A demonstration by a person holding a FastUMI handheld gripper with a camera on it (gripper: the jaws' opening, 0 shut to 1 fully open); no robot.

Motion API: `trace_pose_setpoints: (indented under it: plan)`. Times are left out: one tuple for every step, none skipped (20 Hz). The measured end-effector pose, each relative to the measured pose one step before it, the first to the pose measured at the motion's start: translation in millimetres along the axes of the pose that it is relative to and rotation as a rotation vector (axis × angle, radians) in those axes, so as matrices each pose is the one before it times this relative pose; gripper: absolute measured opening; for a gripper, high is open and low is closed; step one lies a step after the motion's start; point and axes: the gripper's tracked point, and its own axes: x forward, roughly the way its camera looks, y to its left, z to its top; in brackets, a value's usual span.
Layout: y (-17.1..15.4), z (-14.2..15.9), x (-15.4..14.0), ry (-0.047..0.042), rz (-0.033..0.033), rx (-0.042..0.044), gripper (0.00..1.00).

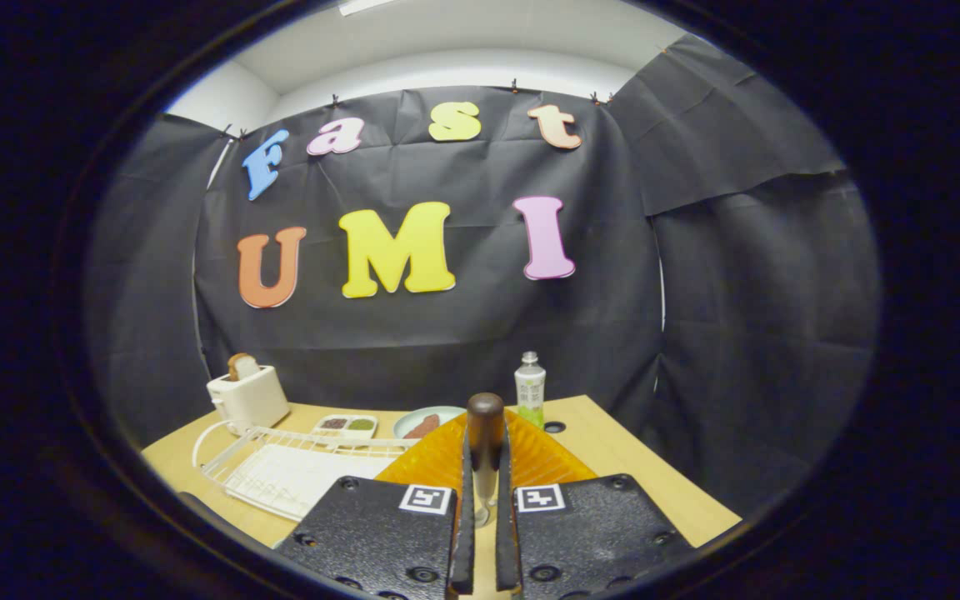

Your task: Take the plate from the dish rack, then take the spoon from the basket and place it into the plate.

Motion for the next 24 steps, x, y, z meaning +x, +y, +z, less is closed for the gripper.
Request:
trace_pose_setpoints:
  plan:
    - [8.74,-10.02,-5.64,0.00987,0.01096,0.00660,0.15]
    - [9.40,-10.70,-6.28,0.01717,0.01017,0.00365,0.15]
    - [11.22,-12.25,-4.60,0.01195,0.01357,-0.00466,0.15]
    - [10.64,-10.31,-3.79,0.00935,0.01444,-0.01017,0.15]
    - [10.47,-10.98,-3.21,0.00987,0.00992,-0.01057,0.15]
    - [8.90,-9.24,-2.80,0.00297,0.00595,-0.00274,0.15]
    - [10.31,-10.56,-2.76,0.01004,0.00815,-0.01039,0.15]
    - [10.99,-7.38,-3.21,0.00589,0.00838,-0.01041,0.15]
    - [9.35,-7.10,-2.03,0.00082,0.00578,-0.00879,0.15]
    - [9.48,-4.90,-1.49,-0.00061,0.00825,-0.00458,0.15]
    - [12.49,-6.14,-0.92,0.00290,0.01463,-0.00081,0.15]
    - [11.24,-7.33,-0.55,0.01183,0.01701,-0.00525,0.15]
    - [8.03,-7.13,-0.20,0.00878,0.00953,-0.00395,0.15]
    - [5.60,-4.41,0.39,0.00807,0.00360,-0.00082,0.15]
    - [5.35,-3.97,0.11,0.00675,0.00490,0.00356,0.15]
    - [4.84,-3.10,0.25,0.00880,0.00662,0.00333,0.15]
    - [2.27,-3.83,0.87,0.00865,0.00279,0.00771,0.15]
    - [0.95,-2.09,1.50,0.00968,0.00048,0.00792,0.16]
    - [-0.78,-2.90,0.59,0.01138,-0.00214,0.00569,0.16]
    - [0.16,-2.52,1.97,0.01018,0.00193,-0.00125,0.18]
    - [-1.64,-2.20,1.08,0.01062,-0.00337,-0.00468,0.19]
    - [-2.40,0.68,-1.12,-0.00538,0.00466,-0.00522,0.20]
    - [-1.06,2.69,-1.91,-0.00393,-0.00301,-0.00660,0.21]
    - [-4.57,2.76,-0.47,-0.00841,-0.00924,-0.00787,0.30]
